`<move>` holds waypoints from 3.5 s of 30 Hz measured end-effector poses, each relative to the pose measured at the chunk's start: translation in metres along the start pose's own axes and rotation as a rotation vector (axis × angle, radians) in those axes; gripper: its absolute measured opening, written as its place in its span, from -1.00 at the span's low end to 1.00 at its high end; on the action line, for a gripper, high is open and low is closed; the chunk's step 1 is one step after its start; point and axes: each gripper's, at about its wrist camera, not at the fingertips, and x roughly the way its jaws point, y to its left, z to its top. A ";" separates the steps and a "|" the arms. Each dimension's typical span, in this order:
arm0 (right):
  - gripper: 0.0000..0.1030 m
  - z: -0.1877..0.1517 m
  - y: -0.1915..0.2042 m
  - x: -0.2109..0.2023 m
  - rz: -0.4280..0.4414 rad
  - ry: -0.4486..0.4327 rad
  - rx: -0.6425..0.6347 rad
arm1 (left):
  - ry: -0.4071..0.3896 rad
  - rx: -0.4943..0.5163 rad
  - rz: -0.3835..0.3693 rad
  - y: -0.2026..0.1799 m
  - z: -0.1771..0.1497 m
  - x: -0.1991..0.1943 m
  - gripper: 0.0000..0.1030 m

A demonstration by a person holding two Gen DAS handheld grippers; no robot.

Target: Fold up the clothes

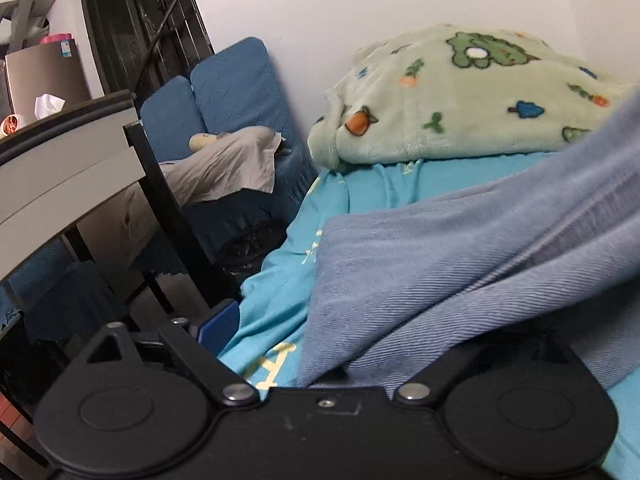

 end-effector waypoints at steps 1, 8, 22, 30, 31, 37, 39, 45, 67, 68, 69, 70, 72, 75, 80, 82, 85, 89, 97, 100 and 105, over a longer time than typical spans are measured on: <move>-0.63 -0.003 -0.004 0.002 -0.021 0.012 0.008 | -0.015 0.023 0.005 -0.005 0.001 0.000 0.80; -0.62 -0.011 -0.018 0.019 -0.050 0.035 0.054 | -0.079 -0.004 0.028 -0.005 0.008 0.012 0.62; -0.66 0.017 0.144 0.120 0.134 0.120 -0.193 | 0.146 -0.739 0.173 0.131 -0.013 0.021 0.49; -0.67 0.014 0.169 0.107 0.160 0.086 -0.423 | 0.144 -0.698 0.111 0.129 -0.016 0.015 0.58; -0.67 0.009 0.155 0.101 0.129 0.092 -0.423 | 0.142 -0.678 0.104 0.127 -0.017 0.014 0.60; -0.69 -0.033 0.069 0.072 -0.046 0.171 -0.323 | 0.115 -0.476 0.040 0.099 -0.014 0.008 0.64; -0.69 -0.049 0.057 0.070 -0.100 0.188 -0.326 | 0.124 -0.437 0.015 0.095 -0.013 0.006 0.64; -0.63 -0.068 0.052 0.075 -0.156 0.219 -0.289 | 0.211 -0.407 -0.029 0.104 -0.019 -0.007 0.64; -0.18 0.029 -0.093 -0.140 -0.380 -0.131 0.168 | 0.064 -0.346 -0.092 0.089 0.019 -0.069 0.69; -0.17 0.033 -0.107 -0.144 -0.395 -0.161 0.224 | 0.063 -0.334 -0.080 0.085 0.020 -0.062 0.69; -0.10 0.037 -0.122 -0.148 -0.409 -0.191 0.281 | 0.062 -0.322 -0.074 0.082 0.020 -0.056 0.69; 0.01 0.040 -0.135 -0.149 -0.418 -0.211 0.334 | 0.065 -0.307 -0.072 0.078 0.019 -0.050 0.69; 0.26 0.045 -0.156 -0.146 -0.424 -0.243 0.401 | 0.081 -0.275 -0.071 0.068 0.015 -0.037 0.69; 0.56 0.045 -0.185 -0.137 -0.452 -0.252 0.475 | 0.125 -0.260 -0.084 0.058 0.007 -0.022 0.69; 0.59 0.042 -0.221 -0.120 -0.425 -0.281 0.514 | 0.158 -0.232 -0.106 0.041 0.002 -0.008 0.77; 0.64 0.044 -0.231 -0.117 -0.415 -0.298 0.519 | 0.160 -0.233 -0.097 0.039 0.003 -0.006 0.80; 0.65 0.052 -0.236 -0.112 -0.392 -0.322 0.484 | 0.158 -0.238 -0.093 0.039 0.004 -0.006 0.81; 0.65 0.062 -0.226 -0.107 -0.385 -0.335 0.388 | 0.153 -0.225 -0.078 0.036 0.005 -0.008 0.81; 0.73 0.071 -0.204 -0.081 -0.462 -0.233 0.245 | 0.118 -0.239 -0.069 0.041 0.016 -0.018 0.80; 0.43 0.067 -0.211 -0.075 -0.478 -0.213 0.259 | 0.116 -0.236 -0.084 0.043 0.020 -0.023 0.80; -0.28 0.069 -0.199 -0.083 -0.512 -0.264 0.183 | 0.083 -0.244 -0.119 0.055 0.035 -0.043 0.80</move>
